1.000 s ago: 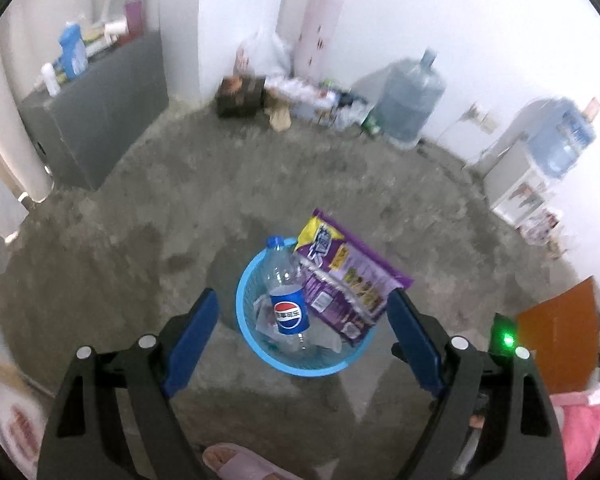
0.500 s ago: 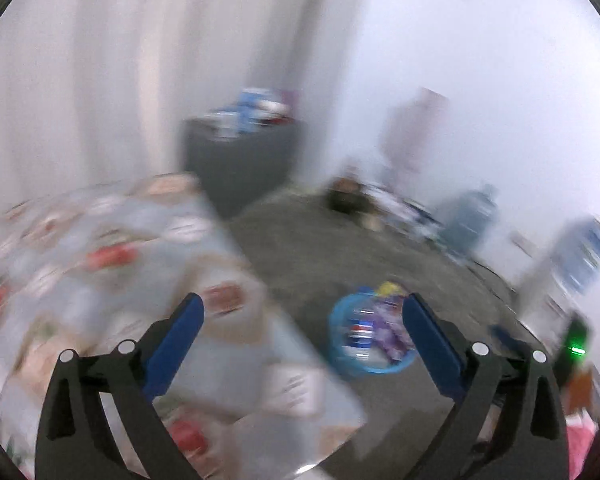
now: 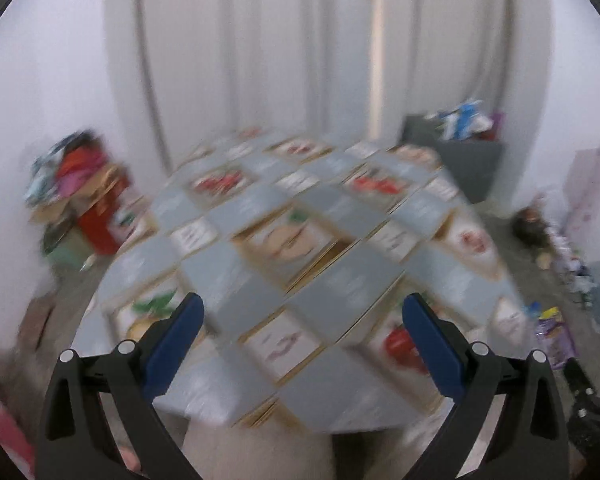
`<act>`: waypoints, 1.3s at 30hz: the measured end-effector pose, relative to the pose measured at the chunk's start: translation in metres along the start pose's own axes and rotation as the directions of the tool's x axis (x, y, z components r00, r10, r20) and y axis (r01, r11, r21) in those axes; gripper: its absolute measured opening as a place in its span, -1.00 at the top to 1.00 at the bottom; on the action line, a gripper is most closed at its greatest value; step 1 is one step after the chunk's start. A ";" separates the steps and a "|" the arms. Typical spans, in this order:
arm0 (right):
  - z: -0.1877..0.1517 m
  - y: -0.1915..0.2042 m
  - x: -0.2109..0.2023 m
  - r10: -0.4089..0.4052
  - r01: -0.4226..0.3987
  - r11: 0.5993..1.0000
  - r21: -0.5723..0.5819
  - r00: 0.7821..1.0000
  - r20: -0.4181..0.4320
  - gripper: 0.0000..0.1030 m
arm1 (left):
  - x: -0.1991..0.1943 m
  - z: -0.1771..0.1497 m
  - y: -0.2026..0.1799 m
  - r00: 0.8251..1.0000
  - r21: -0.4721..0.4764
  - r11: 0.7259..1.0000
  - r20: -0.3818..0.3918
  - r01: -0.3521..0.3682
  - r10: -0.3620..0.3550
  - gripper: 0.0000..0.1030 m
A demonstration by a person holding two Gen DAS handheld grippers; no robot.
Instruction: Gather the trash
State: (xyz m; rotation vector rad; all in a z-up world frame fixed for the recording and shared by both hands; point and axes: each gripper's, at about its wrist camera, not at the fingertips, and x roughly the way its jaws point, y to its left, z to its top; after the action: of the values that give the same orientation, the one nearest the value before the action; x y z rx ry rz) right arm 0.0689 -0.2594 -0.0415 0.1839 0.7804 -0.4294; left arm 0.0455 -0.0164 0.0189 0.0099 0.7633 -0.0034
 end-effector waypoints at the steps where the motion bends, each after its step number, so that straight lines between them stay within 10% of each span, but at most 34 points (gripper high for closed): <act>1: -0.002 0.004 -0.001 -0.020 0.020 1.000 0.012 1.000 -0.012 -0.84 | 0.004 -0.006 0.001 1.000 -0.007 1.000 -0.022 -0.013 0.013 -0.89; 6: -0.014 0.008 -0.001 -0.112 0.112 0.994 -0.001 0.992 -0.054 -0.84 | 0.018 -0.028 0.006 0.991 -0.004 0.998 -0.124 -0.058 0.057 -0.89; 39: -0.023 0.002 0.000 -0.172 0.170 0.985 -0.031 0.981 -0.087 -0.84 | 0.013 -0.036 -0.020 0.991 0.097 0.995 -0.123 -0.031 0.043 -0.89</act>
State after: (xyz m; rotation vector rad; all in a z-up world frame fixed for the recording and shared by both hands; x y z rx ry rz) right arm 0.0549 -0.2507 -0.0574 0.1148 0.8926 -0.5776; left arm 0.0302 -0.0358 -0.0164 0.1151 0.8881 -0.0040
